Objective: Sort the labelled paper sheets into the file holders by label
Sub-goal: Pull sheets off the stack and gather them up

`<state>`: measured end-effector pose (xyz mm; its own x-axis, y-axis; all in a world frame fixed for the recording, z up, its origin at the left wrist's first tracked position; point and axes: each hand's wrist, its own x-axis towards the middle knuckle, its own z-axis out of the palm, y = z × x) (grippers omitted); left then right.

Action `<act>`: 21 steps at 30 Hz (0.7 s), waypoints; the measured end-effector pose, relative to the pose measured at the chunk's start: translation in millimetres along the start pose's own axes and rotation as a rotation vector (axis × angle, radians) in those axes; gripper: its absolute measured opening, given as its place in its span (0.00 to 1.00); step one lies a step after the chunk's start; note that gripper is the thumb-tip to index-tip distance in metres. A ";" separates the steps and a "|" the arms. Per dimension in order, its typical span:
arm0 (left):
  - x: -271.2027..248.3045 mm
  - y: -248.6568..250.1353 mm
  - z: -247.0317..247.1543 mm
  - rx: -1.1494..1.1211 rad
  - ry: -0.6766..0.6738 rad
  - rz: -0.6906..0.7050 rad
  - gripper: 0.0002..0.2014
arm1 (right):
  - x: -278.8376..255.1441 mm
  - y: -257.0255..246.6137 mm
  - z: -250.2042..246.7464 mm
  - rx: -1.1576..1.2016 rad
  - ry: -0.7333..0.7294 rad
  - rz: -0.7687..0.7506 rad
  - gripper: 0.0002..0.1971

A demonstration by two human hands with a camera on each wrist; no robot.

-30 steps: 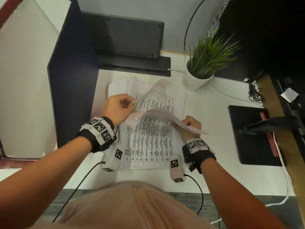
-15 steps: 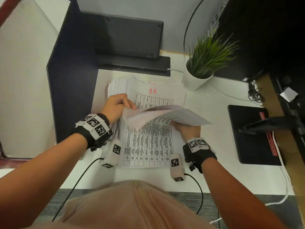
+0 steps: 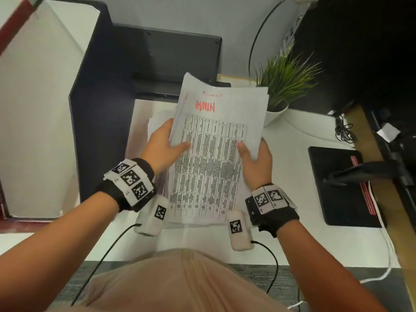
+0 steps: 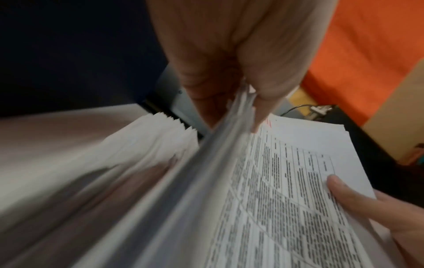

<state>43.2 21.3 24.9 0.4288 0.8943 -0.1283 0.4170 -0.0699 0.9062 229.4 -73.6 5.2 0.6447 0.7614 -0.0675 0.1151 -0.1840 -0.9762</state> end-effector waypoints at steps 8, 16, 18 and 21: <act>-14.2 48.8 -11.7 -0.172 0.305 0.429 0.22 | -7.9 -70.0 -13.7 0.261 0.056 -0.286 0.15; -12.3 10.1 12.9 -0.131 0.264 0.267 0.14 | -17.1 -38.2 -4.5 0.248 0.023 -0.094 0.13; -10.9 9.3 12.7 -0.167 0.303 0.286 0.14 | -15.1 -37.5 -6.0 0.254 0.049 -0.113 0.12; -9.2 0.7 18.3 -0.163 0.305 0.240 0.15 | -15.9 -28.8 -2.4 0.195 0.029 -0.105 0.13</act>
<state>54.2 4.8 19.3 0.2308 0.9527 0.1976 0.1911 -0.2435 0.9509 217.7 -81.9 34.8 0.6584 0.7516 0.0400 0.0366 0.0211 -0.9991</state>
